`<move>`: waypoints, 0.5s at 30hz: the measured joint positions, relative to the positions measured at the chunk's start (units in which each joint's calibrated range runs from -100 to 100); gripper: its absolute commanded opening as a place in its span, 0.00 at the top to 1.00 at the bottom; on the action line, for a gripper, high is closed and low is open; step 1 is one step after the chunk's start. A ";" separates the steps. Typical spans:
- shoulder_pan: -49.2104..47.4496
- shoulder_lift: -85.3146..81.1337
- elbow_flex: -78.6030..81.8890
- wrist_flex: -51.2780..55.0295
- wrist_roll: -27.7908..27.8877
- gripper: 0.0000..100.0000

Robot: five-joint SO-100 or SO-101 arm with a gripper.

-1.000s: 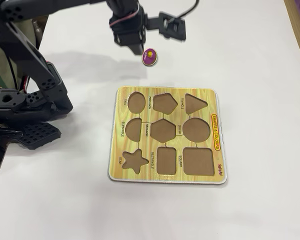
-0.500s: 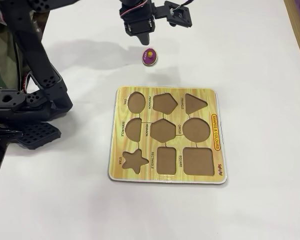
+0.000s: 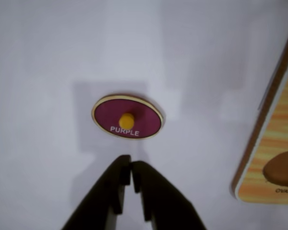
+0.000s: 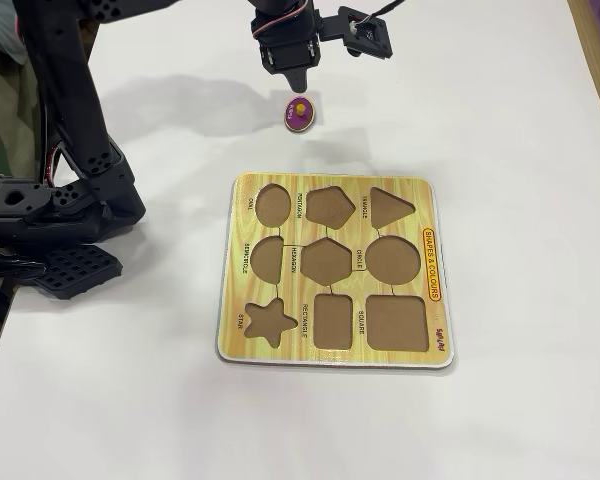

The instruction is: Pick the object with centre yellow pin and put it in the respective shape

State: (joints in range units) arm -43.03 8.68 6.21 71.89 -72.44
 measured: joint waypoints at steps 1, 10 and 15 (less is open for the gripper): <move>0.00 -0.09 0.00 0.00 0.00 0.99; -0.65 -0.09 0.00 0.00 0.00 0.95; -1.31 -0.09 0.00 -0.60 0.00 0.95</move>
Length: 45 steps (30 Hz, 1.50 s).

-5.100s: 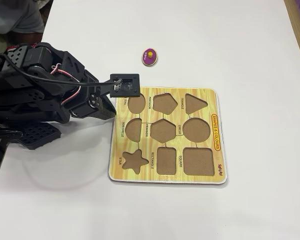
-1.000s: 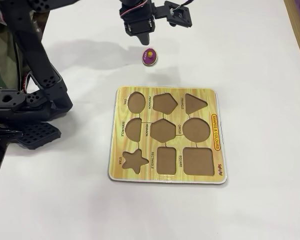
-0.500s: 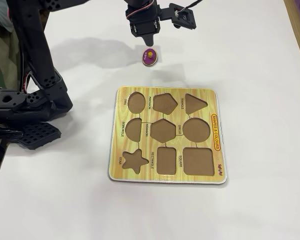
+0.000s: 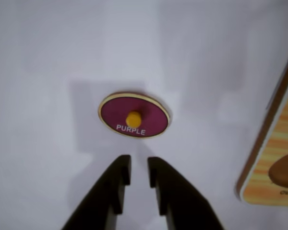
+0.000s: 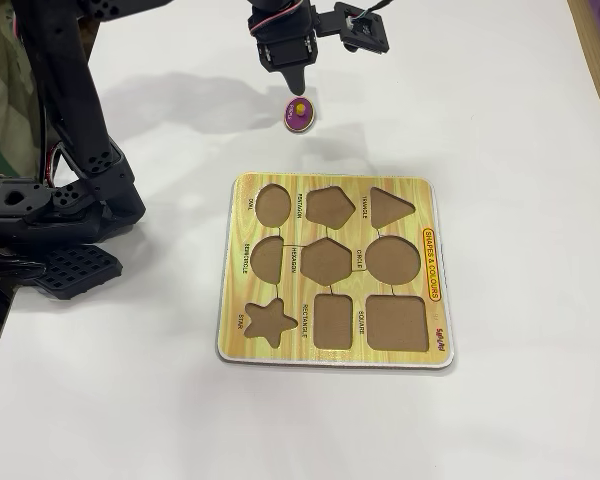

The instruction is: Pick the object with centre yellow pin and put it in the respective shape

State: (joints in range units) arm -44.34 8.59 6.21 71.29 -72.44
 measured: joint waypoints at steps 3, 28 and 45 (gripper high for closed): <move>-0.75 1.46 0.00 -3.00 0.00 0.95; -2.25 5.50 0.00 -7.54 1.20 0.90; -1.40 9.19 0.00 -7.71 1.51 0.90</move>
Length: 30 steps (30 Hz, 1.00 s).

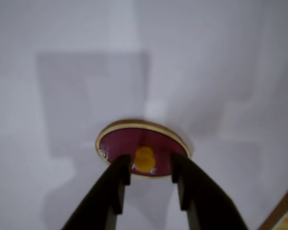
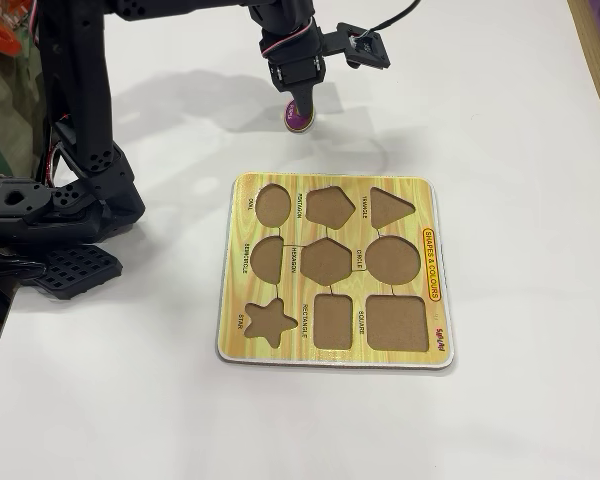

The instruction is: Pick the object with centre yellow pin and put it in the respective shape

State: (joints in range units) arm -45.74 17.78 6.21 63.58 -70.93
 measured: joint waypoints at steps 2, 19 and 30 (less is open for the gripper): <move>0.19 0.00 0.00 0.00 0.00 0.90; 0.19 0.00 0.00 0.00 0.00 0.91; 0.19 0.60 0.00 0.00 0.00 0.91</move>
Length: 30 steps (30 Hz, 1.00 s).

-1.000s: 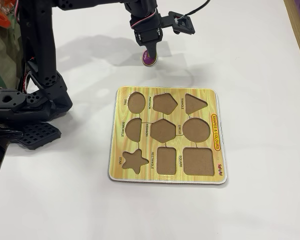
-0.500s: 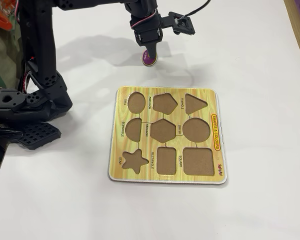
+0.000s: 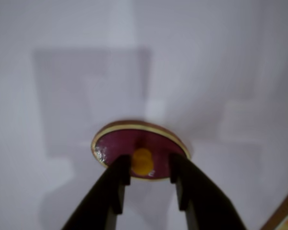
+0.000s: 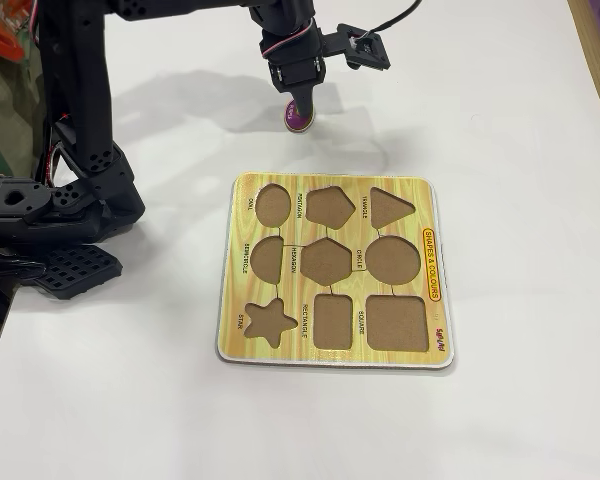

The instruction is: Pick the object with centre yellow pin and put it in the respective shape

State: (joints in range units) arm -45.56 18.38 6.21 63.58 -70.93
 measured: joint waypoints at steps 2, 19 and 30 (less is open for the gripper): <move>0.00 1.80 -0.09 0.00 0.00 0.91; 0.00 1.98 -0.09 0.00 0.00 0.91; 0.00 1.98 -0.09 0.00 0.00 0.91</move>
State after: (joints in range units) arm -45.56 20.36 6.12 63.58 -70.93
